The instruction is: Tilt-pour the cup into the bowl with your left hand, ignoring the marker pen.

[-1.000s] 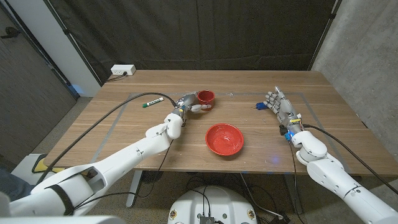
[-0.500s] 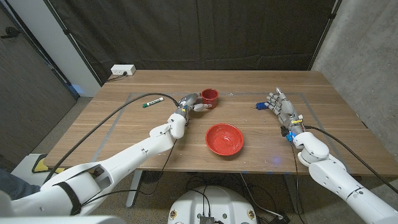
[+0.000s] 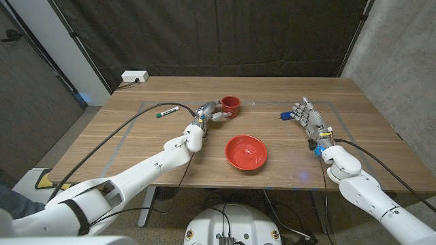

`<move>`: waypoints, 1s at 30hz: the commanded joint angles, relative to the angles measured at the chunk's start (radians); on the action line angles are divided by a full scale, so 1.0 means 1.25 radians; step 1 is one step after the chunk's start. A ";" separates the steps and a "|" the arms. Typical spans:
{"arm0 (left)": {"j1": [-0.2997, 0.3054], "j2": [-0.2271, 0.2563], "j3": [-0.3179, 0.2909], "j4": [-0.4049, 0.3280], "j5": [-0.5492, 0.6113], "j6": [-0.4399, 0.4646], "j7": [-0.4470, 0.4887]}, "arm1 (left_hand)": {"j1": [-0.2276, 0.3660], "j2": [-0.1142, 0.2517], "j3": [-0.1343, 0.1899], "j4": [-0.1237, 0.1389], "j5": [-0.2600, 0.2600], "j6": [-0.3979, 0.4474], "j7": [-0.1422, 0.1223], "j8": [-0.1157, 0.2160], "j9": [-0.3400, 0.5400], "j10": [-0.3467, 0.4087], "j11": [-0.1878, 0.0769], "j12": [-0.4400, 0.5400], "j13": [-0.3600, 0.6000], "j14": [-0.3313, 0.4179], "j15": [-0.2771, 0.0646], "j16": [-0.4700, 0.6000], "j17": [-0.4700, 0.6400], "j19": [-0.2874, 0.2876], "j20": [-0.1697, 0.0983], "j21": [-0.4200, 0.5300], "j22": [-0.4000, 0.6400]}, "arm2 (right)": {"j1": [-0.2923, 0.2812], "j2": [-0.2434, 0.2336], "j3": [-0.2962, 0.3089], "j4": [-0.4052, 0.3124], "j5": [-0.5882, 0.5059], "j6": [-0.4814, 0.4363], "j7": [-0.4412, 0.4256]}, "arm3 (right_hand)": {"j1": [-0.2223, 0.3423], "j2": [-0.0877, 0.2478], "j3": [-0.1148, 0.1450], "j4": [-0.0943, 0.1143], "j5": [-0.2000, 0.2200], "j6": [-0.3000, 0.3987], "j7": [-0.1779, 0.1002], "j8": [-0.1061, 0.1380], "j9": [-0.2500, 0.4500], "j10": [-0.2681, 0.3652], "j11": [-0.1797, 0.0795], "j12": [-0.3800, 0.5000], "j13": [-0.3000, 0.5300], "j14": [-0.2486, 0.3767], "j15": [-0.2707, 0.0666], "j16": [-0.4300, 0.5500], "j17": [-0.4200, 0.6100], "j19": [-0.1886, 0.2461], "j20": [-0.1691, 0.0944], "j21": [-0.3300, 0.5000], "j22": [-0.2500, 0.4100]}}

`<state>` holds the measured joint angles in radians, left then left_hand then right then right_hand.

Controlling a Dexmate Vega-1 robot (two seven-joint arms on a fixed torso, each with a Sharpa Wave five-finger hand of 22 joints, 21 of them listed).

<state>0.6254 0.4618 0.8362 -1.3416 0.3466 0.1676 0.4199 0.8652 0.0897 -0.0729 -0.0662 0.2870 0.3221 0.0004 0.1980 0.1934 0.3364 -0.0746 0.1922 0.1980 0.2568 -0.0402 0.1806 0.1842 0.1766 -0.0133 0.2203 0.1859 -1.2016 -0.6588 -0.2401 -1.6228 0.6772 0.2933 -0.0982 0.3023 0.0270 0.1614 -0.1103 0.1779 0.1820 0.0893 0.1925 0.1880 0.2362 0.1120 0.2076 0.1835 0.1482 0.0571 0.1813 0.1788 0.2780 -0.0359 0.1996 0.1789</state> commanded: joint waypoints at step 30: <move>-0.074 -0.053 0.038 0.137 -0.051 -0.092 -0.086 | -0.052 -0.019 -0.045 0.025 -0.005 -0.109 0.005 -0.010 0.005 -0.129 0.021 -0.007 0.004 -0.129 0.015 -0.004 0.002 -0.122 0.016 -0.029 -0.001 | -0.041 -0.005 0.019 -0.034 -0.009 0.008 -0.028 | 0.001 0.009 -0.004 -0.003 0.005 0.005 -0.005 0.003 0.002 0.009 0.000 0.006 0.003 0.011 0.003 0.003 0.002 0.008 0.004 0.001 0.003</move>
<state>0.5764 0.4275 0.8510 -1.2311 0.2804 0.0747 0.3456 0.8009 0.0702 -0.1199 -0.0357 0.2786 0.1872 0.0108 0.1811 0.1981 0.1775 -0.0466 0.1813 0.1978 0.0976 -0.0231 0.1725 0.1839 0.0295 0.0056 0.1844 0.1862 -1.2418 -0.6662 -0.2228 -1.6629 0.6636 0.2983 -0.1274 0.3023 0.0270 0.1572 -0.1145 0.1779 0.1820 0.0893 0.1925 0.1880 0.2361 0.1120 0.2076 0.1834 0.1544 0.0619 0.1813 0.1788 0.2836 -0.0303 0.1997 0.1789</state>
